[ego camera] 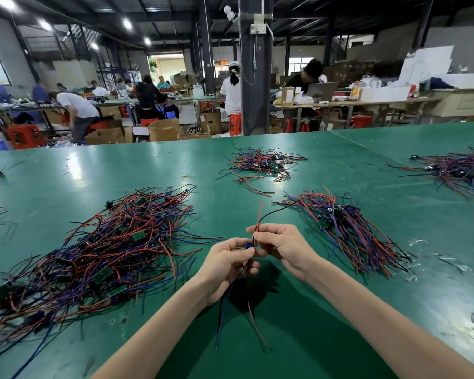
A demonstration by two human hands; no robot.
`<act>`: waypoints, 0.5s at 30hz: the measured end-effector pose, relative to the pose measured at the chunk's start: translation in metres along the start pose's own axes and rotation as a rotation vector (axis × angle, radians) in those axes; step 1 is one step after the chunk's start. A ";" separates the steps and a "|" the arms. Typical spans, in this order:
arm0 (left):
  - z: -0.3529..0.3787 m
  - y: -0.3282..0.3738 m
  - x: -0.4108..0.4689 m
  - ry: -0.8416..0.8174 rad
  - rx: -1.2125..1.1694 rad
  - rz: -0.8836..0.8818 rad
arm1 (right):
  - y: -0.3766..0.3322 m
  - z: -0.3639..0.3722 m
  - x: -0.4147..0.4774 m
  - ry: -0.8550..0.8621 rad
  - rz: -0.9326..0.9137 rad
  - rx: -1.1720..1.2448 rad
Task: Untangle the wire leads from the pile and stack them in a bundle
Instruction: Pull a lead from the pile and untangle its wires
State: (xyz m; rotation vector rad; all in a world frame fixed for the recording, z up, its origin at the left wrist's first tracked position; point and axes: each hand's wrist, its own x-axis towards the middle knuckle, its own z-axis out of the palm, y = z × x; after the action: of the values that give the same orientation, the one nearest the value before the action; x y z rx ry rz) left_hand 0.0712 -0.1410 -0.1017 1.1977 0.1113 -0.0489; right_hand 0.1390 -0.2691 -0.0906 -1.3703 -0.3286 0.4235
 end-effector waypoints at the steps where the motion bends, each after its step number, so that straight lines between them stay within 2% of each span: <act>1: 0.000 0.000 0.000 0.003 -0.005 -0.004 | 0.000 0.000 0.000 -0.002 0.008 0.028; 6: 0.000 0.001 0.001 0.020 -0.003 -0.012 | 0.000 0.000 0.001 -0.018 0.048 0.112; 11: 0.002 -0.001 0.002 0.065 0.048 0.005 | 0.003 0.003 0.000 0.018 -0.066 -0.117; 15: 0.002 -0.001 0.002 0.086 0.030 0.016 | 0.007 0.006 0.000 0.042 -0.119 -0.140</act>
State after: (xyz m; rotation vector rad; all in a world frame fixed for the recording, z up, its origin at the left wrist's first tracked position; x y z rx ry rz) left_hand 0.0732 -0.1436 -0.1025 1.2310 0.1775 0.0150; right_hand 0.1355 -0.2632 -0.0960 -1.4851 -0.4096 0.2767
